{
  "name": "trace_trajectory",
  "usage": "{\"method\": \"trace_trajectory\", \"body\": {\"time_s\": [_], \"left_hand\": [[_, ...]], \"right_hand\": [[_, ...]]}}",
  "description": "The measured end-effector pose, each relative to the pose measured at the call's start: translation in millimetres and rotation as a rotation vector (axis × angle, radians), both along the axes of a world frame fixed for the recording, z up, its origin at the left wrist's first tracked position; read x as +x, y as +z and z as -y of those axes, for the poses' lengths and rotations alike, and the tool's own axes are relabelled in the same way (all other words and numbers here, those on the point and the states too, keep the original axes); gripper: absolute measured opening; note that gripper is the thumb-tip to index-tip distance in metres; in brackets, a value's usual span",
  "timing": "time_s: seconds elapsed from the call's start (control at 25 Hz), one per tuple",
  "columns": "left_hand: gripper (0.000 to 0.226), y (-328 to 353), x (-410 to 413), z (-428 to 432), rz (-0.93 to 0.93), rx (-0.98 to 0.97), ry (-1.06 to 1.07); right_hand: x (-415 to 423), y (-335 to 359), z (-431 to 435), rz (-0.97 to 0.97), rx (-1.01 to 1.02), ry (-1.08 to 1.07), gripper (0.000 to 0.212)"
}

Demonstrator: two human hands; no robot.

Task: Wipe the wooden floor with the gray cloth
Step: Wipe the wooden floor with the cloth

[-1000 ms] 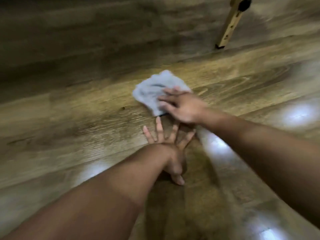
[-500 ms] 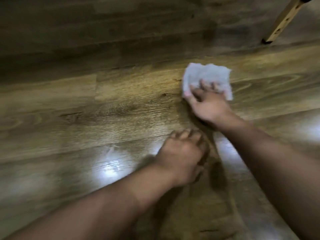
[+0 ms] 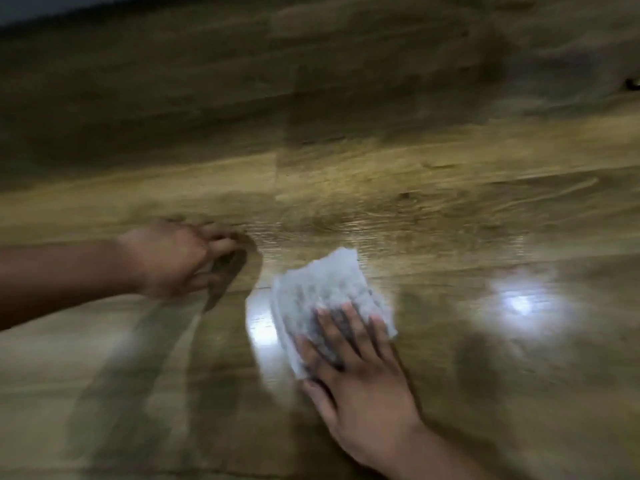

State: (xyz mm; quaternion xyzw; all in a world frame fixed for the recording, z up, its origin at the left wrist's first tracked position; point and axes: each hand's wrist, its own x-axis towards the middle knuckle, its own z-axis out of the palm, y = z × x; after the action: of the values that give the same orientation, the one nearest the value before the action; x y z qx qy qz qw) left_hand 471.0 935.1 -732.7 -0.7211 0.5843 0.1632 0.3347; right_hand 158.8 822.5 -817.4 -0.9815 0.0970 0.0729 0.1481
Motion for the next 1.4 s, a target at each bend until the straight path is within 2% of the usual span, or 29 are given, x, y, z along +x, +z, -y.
{"method": "trace_trajectory", "body": {"time_s": [0.08,0.16,0.28,0.4,0.48,0.56,0.68,0.8,0.88,0.96,1.12,1.28,1.4], "left_hand": [[0.087,-10,6,17,0.065,-0.01,0.021],[0.096,-36,-3,29,-0.013,-0.053,0.192],[0.087,-82,-21,24,-0.109,-0.327,0.345],[0.083,-102,-20,11,-0.139,-0.519,0.308],[0.079,-105,-14,11,-0.153,-0.578,0.294],[0.075,-100,-14,13,-0.167,-0.596,0.306],[0.074,-101,-16,12,-0.161,-0.586,0.313],[0.075,-99,-15,15,-0.162,-0.541,0.329],[0.075,-99,-16,13,-0.16,-0.527,0.333],[0.074,-101,-16,14,-0.175,-0.56,0.326],[0.071,-103,-14,15,-0.18,-0.596,0.327],[0.074,-103,-17,14,-0.193,-0.61,0.324],[0.077,-100,-15,14,-0.19,-0.637,0.367]], "right_hand": [[-4,4,8,-0.049,-0.005,-0.035,0.053],[27,9,32,-0.078,-0.039,-0.069,0.056],[121,6,74,-0.095,-0.085,-0.195,0.058],[220,-1,117,-0.138,-0.086,-0.278,0.055],[247,-6,122,-0.151,-0.06,-0.337,0.054],[230,-7,98,-0.05,-0.027,-0.422,0.052],[142,-4,28,0.099,-0.002,-0.624,0.051],[1,4,-79,-0.038,0.059,-0.651,0.058],[-95,10,-148,-0.181,0.097,-0.704,0.053],[-148,17,-180,-0.316,0.067,-0.749,0.054],[-148,27,-162,-0.398,0.096,-0.63,0.061],[-76,29,-106,-0.239,0.137,-0.644,0.051],[2,18,-39,-0.152,0.09,-0.691,0.051]]}}
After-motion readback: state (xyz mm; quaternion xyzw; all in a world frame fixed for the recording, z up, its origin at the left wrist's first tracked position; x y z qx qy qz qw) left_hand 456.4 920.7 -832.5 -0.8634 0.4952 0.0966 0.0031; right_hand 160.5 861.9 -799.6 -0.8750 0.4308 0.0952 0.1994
